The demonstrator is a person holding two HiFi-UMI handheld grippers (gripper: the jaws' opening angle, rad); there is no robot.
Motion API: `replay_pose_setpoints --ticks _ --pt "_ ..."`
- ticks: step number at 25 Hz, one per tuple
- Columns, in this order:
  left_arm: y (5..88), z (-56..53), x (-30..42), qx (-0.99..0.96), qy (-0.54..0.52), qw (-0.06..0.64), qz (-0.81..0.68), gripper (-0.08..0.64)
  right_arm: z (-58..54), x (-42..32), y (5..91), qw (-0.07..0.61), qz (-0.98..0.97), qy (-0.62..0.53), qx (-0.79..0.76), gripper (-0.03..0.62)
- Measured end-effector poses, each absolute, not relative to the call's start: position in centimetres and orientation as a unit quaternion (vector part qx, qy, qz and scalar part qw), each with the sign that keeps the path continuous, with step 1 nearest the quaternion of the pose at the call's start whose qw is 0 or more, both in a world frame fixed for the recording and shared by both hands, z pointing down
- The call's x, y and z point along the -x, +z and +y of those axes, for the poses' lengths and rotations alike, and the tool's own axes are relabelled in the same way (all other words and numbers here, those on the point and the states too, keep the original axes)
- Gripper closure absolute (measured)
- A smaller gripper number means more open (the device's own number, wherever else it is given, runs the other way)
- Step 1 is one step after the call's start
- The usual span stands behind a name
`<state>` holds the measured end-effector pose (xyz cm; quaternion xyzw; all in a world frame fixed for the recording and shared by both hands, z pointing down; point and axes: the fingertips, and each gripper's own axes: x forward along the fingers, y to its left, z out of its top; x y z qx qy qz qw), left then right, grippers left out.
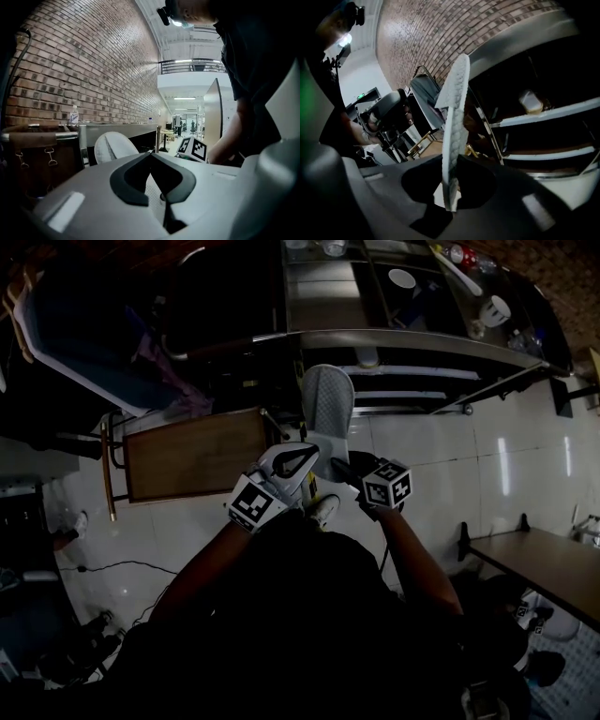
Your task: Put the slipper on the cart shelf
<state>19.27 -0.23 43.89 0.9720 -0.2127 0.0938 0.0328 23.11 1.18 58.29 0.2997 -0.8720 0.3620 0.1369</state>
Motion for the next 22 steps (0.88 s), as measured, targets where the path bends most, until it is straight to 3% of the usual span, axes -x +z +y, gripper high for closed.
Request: replay_pose_setpoints --ticks 10,22 --pt "45.2 -2.7 -19.1 -0.98 0.083 0.034 -0.175 0.56 -0.7 -22.4 63.9 0.132 -0.804 0.514 -0.268 0.528" --pt "46.5 -7.1 -18.7 -0.984 0.076 0.049 -0.154 0.56 -5.5 -23.2 65.6 0.144 -0.777 0.539 -0.291 0.528"
